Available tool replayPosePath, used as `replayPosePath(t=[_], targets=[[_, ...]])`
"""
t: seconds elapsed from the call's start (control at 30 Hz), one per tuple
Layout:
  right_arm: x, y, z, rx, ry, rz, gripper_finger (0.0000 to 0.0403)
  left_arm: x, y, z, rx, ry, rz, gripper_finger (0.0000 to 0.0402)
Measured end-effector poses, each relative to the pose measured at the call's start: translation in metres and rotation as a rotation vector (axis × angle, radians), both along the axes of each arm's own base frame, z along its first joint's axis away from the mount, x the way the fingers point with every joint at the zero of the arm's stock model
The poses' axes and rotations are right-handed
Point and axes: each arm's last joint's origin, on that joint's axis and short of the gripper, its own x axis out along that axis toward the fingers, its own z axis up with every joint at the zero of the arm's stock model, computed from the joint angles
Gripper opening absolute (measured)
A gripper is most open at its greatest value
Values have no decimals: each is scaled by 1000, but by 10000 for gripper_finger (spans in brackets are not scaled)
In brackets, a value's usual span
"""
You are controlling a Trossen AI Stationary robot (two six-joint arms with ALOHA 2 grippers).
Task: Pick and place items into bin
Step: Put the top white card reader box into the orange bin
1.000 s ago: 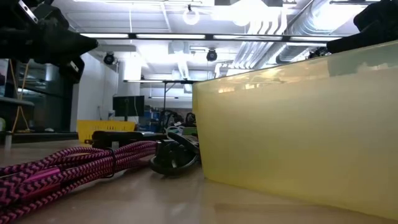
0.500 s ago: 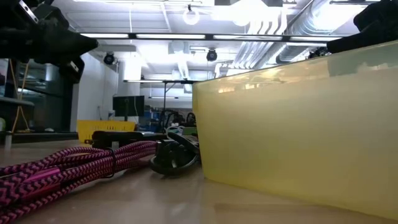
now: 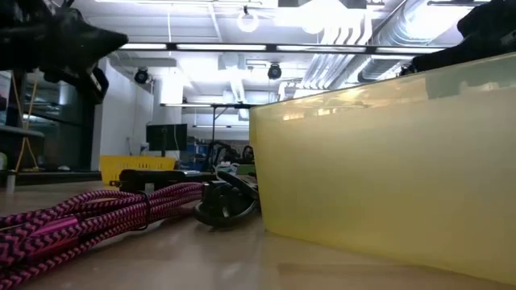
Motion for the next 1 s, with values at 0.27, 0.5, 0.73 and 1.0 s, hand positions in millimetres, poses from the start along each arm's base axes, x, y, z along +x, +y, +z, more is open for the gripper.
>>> replayPosePath(t=[0.27,0.5,0.73,1.0], targets=[[-1,-3,10,28,-107,-97,5,-3,5,8,-223,-137,122,1],[-10,-10,35,442,-430,-230,2,-5,9,8,-289,-177,264,1],[-14,-16,38,683,-560,-410,1,-5,10,8,-295,-182,301,1],[-15,-20,30,869,-602,-575,7,-4,10,6,-166,-110,337,1]])
